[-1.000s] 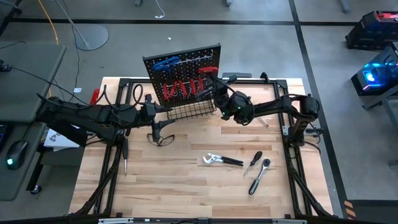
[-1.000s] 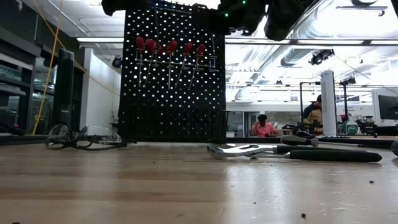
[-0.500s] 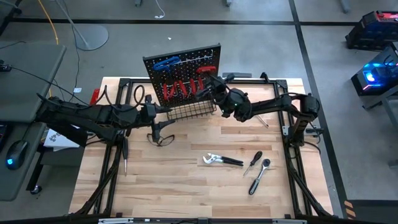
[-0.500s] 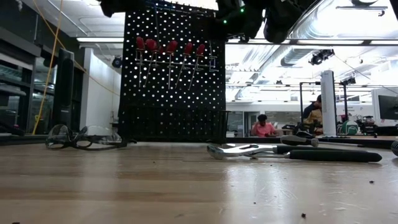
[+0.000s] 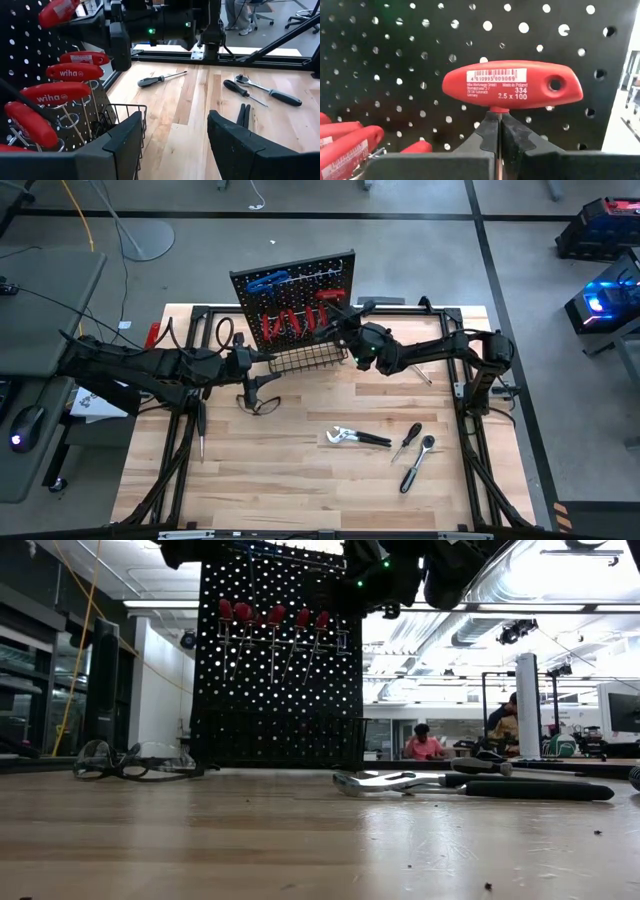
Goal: Hang tools onto peg board
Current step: Hang the red allen wrench on the peg board
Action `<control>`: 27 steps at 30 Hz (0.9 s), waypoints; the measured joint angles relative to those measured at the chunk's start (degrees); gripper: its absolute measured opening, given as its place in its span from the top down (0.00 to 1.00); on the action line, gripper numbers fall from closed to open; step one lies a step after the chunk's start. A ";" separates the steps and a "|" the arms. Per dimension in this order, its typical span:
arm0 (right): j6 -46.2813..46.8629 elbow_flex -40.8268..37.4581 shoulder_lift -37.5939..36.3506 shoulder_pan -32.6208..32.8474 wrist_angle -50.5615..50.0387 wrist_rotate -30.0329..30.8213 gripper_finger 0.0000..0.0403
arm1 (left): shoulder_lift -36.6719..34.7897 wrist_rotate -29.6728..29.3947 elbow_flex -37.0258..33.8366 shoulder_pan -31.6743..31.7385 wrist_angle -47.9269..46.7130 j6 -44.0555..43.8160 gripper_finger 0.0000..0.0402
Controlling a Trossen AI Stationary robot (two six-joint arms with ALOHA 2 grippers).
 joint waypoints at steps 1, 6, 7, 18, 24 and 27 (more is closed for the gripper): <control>0.55 0.00 0.00 0.02 -0.48 0.56 0.99 | 0.00 0.00 0.00 0.00 0.00 -0.25 0.49; 0.85 0.00 0.00 0.00 -1.93 2.51 0.93 | 0.02 0.04 0.00 -0.12 0.00 -1.57 0.49; 0.89 0.00 0.00 0.00 -1.87 2.25 0.91 | 0.01 0.04 0.00 -0.28 0.00 -1.91 0.49; 0.82 0.00 0.00 2.03 -1.80 5.22 0.57 | 0.02 0.04 0.00 -1.68 -1.63 -3.08 0.49; -3.69 0.00 0.00 4.33 -1.81 18.10 0.46 | 0.02 -0.02 0.00 -2.23 -3.76 -5.35 0.49; -5.37 0.00 0.00 4.84 -1.84 20.24 0.46 | 0.02 -0.02 0.00 -2.23 -4.88 -5.94 0.49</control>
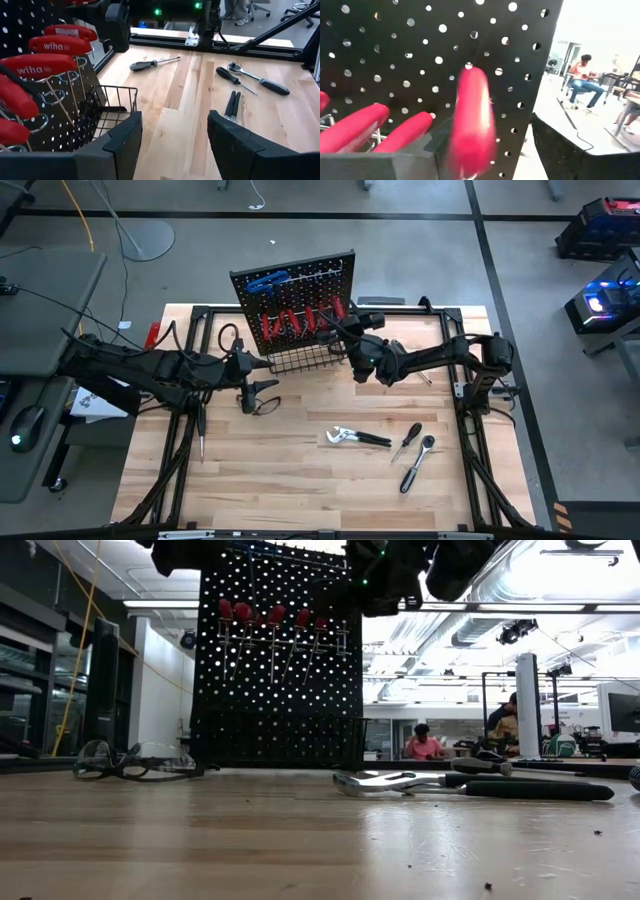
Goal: Hang tools onto peg board
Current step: Hang the red allen wrench on the peg board
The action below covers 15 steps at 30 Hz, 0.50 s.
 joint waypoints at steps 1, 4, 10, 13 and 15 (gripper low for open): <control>-0.45 0.00 0.00 0.16 0.01 0.37 0.45 | 0.00 -0.02 0.00 0.00 -0.26 -0.09 0.49; -0.75 0.00 0.00 0.36 -0.02 1.31 0.45 | 0.00 -0.02 0.00 0.00 -0.32 -0.10 0.49; 0.26 0.00 -0.55 0.65 -1.47 2.12 0.45 | 0.00 -0.02 0.00 0.00 -1.84 -1.04 0.49; 2.10 0.00 -0.66 1.03 -2.12 1.84 0.45 | 0.00 0.00 0.00 0.00 -2.97 -1.11 0.49; 4.53 -0.02 -0.66 1.36 -2.93 0.74 0.45 | 0.00 -0.01 0.00 0.00 -3.06 -1.10 0.49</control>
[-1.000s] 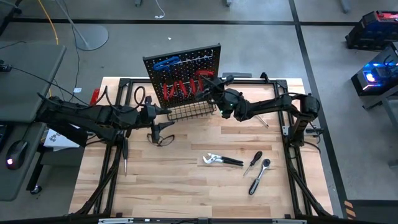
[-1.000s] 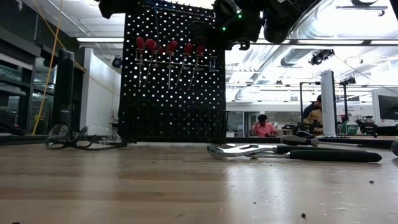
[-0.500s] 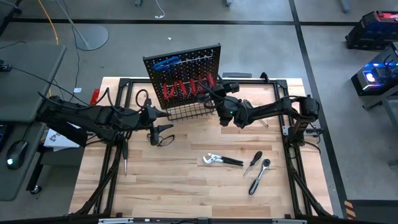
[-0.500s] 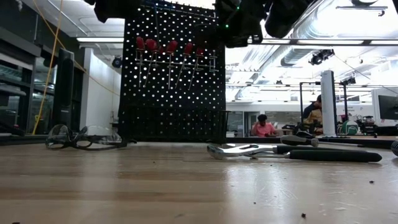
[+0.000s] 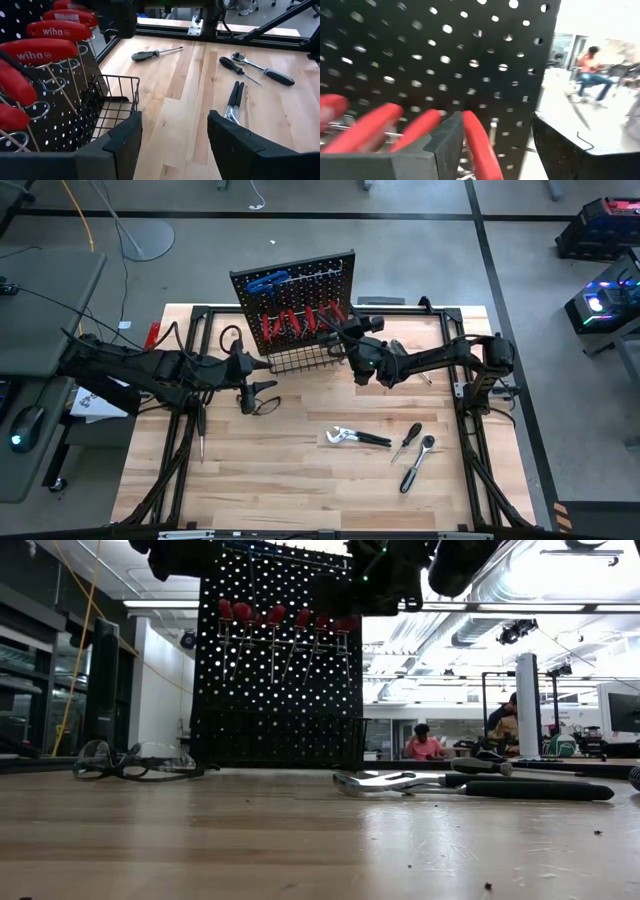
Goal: Hang tools onto peg board
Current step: Hang the red allen wrench on the peg board, then hang the gray screwdriver on the peg board
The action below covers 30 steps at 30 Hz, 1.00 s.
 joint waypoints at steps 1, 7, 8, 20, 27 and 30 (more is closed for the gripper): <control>1.43 0.00 0.00 0.22 -0.14 -0.71 0.45 | 0.00 0.01 0.00 0.00 -0.10 0.00 0.49; 3.68 0.00 -0.22 2.00 -1.02 -1.80 0.45 | 0.00 -0.01 0.00 0.00 -0.12 0.04 0.49; 3.20 -0.01 -0.59 2.39 -1.58 -1.42 0.45 | 0.00 0.01 0.00 0.00 -0.14 0.04 0.49; 30.35 -0.01 -10.57 10.07 -29.77 -1.98 0.45 | 0.00 -0.02 0.00 0.00 -0.38 2.02 0.49; 63.47 -0.01 -16.32 13.97 -57.93 -40.86 0.45 | 0.00 0.64 0.00 -0.02 -1.19 -1.06 0.49; 73.09 -0.01 -18.15 15.97 -69.38 -53.45 0.45 | 0.00 0.58 0.00 -0.04 -1.19 -2.40 0.49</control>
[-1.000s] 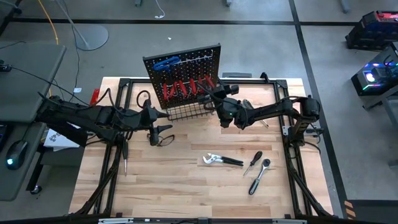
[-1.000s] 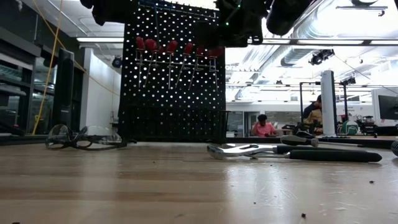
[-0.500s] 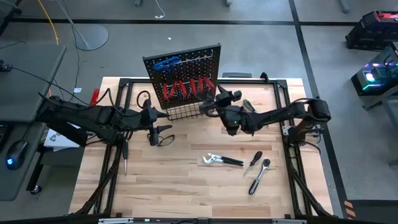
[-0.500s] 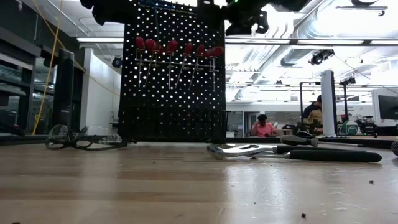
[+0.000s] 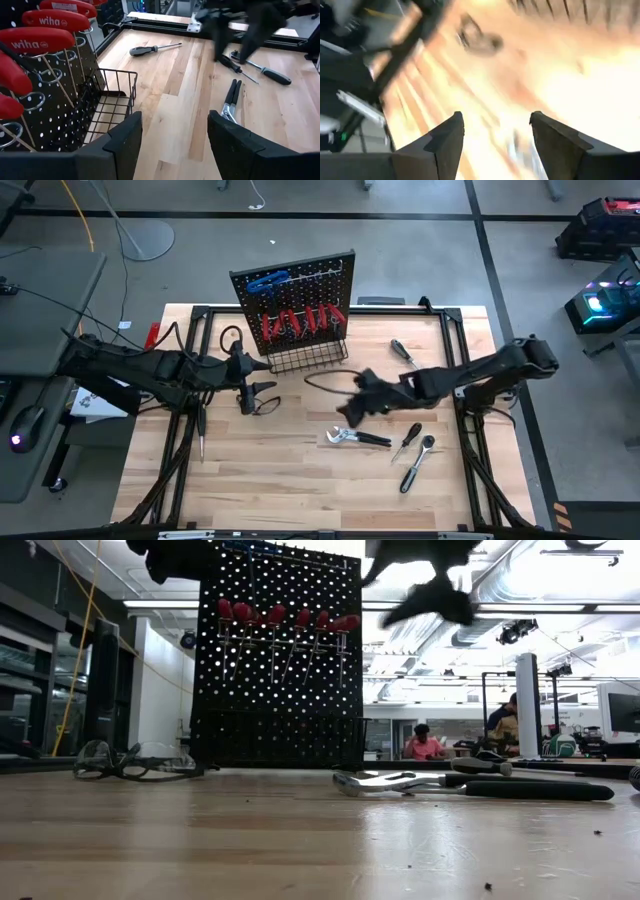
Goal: Hang tools onto peg board
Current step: Hang the gray screwdriver on the peg board
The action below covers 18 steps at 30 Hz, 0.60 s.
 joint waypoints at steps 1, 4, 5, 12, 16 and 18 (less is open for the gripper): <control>2.78 0.00 -0.81 0.80 -3.61 -1.13 0.45 | 0.00 -0.19 0.00 0.00 0.02 -0.03 0.49; 11.91 0.04 -3.08 2.42 -18.17 -2.11 0.45 | 0.00 -1.51 0.00 0.00 0.12 -0.41 0.49; 15.29 0.04 -3.57 2.18 -24.73 -2.85 0.45 | 0.00 -2.01 0.00 0.00 0.15 -0.79 0.49; 9.90 0.02 -5.23 -12.60 -52.51 -6.82 0.45 | 0.00 -4.87 0.00 0.00 0.22 -3.56 0.49; -7.21 0.02 -3.43 -27.52 -47.83 -4.66 0.45 | 0.00 -6.49 0.00 0.00 0.33 -4.05 0.49; -14.53 0.02 -1.83 -35.09 -45.12 -4.56 0.45 | 0.00 -6.55 0.00 0.02 0.33 -4.09 0.49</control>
